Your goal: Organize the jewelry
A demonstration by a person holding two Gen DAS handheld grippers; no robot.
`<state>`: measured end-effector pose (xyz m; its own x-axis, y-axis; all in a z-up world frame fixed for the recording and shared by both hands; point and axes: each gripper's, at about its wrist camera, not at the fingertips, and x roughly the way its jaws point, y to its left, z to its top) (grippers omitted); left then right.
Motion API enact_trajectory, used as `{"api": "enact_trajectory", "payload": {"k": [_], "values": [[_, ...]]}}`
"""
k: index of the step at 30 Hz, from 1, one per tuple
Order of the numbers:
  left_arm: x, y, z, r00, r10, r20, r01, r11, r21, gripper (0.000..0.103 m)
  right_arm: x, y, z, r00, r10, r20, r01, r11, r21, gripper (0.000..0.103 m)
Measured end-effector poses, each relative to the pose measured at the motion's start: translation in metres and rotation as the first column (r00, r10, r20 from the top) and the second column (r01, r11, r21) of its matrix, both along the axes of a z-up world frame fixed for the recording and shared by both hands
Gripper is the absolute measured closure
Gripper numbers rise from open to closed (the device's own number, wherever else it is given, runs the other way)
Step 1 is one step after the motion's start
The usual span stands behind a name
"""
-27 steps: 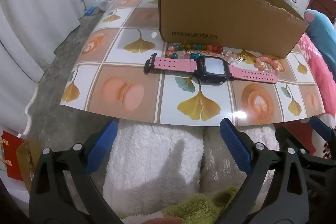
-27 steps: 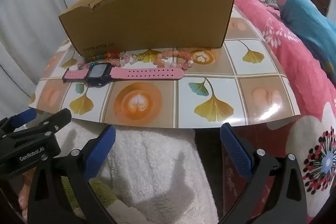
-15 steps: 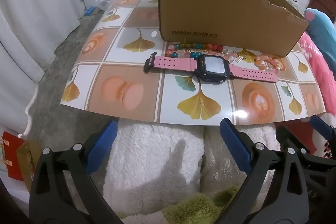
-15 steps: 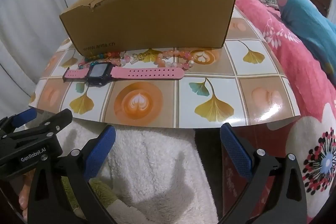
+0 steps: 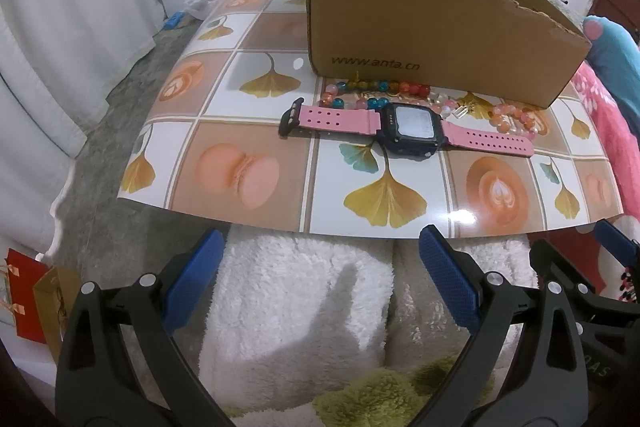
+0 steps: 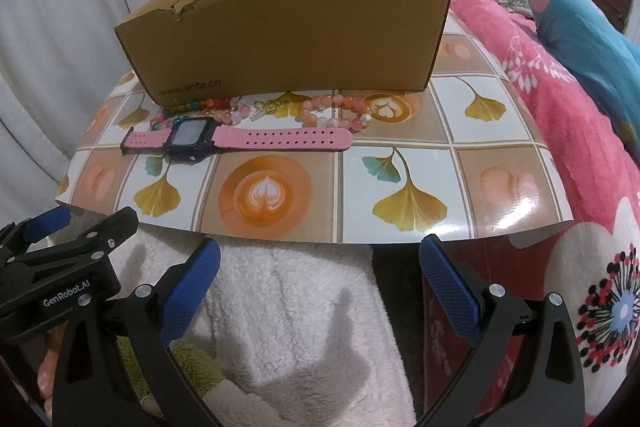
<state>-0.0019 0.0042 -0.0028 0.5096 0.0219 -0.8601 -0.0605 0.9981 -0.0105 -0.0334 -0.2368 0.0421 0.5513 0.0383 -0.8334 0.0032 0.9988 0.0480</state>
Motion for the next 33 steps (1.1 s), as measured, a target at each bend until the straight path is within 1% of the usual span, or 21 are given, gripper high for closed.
{"api": "enact_trajectory", "payload": {"k": [33], "values": [[-0.0011, 0.0062, -0.0027, 1.0, 0.003, 0.002, -0.003, 1.0, 0.013, 0.008, 0.0012, 0.0047, -0.0012, 1.0, 0.011, -0.008, -0.01, 1.0, 0.009, 0.006]]}}
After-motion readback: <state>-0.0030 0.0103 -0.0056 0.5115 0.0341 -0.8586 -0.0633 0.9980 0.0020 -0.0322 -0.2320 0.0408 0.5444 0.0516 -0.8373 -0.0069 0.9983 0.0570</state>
